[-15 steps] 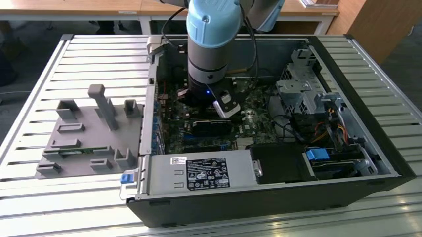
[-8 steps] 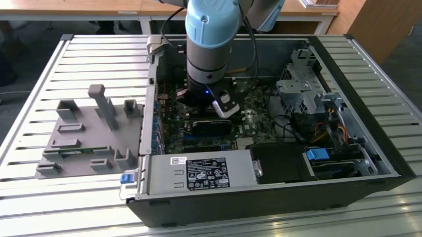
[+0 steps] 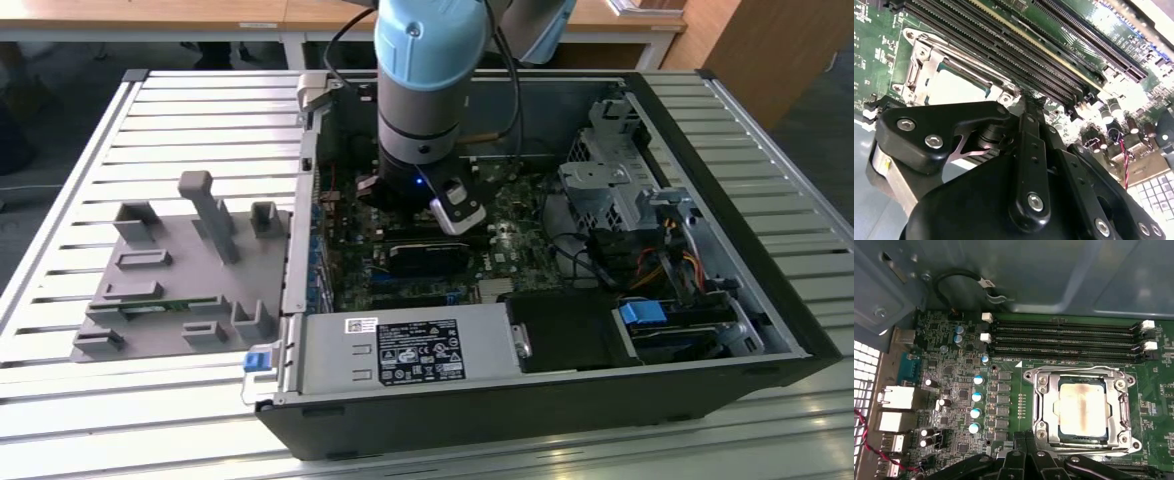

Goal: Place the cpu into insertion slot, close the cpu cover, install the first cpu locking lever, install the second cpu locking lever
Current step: 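Install the second cpu locking lever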

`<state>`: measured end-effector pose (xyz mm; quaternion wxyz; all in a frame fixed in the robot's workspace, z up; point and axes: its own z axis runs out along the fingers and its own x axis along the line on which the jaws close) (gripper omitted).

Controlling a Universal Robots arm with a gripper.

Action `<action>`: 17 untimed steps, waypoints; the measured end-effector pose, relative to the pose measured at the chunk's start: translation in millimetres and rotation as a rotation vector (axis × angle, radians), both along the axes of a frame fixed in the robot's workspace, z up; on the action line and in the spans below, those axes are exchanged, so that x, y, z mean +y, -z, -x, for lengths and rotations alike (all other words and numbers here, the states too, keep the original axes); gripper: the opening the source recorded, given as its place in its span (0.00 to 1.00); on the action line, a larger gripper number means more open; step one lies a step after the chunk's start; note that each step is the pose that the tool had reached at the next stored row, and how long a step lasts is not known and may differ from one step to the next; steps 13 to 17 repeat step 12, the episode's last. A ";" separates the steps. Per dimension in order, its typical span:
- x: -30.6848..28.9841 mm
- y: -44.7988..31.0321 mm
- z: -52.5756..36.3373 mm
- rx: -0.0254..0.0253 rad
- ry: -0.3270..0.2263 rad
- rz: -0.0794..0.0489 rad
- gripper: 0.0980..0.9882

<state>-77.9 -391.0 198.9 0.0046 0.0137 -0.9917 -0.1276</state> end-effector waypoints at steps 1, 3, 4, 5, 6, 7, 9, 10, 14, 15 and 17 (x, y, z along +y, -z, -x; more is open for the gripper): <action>0.0 -1.1 0.0 0.0000 0.000 0.000 0.01; 0.0 -2.7 0.1 0.0000 0.000 0.000 0.01; 0.0 -3.2 0.4 -0.0003 0.000 0.000 0.01; 0.0 -3.8 0.5 -0.0007 0.000 0.000 0.01; 0.0 -4.5 0.5 -0.0008 0.000 0.000 0.01; 0.0 -5.4 0.5 -0.0008 0.000 0.000 0.01; 0.0 -7.2 0.5 -0.0008 0.000 0.000 0.01; 0.0 -8.0 0.5 -0.0008 0.000 0.000 0.01; 0.1 -8.8 0.5 -0.0009 0.000 0.000 0.01; 0.1 -8.8 0.5 -0.0009 0.000 0.000 0.01; 0.1 -8.8 0.5 -0.0009 0.000 0.000 0.01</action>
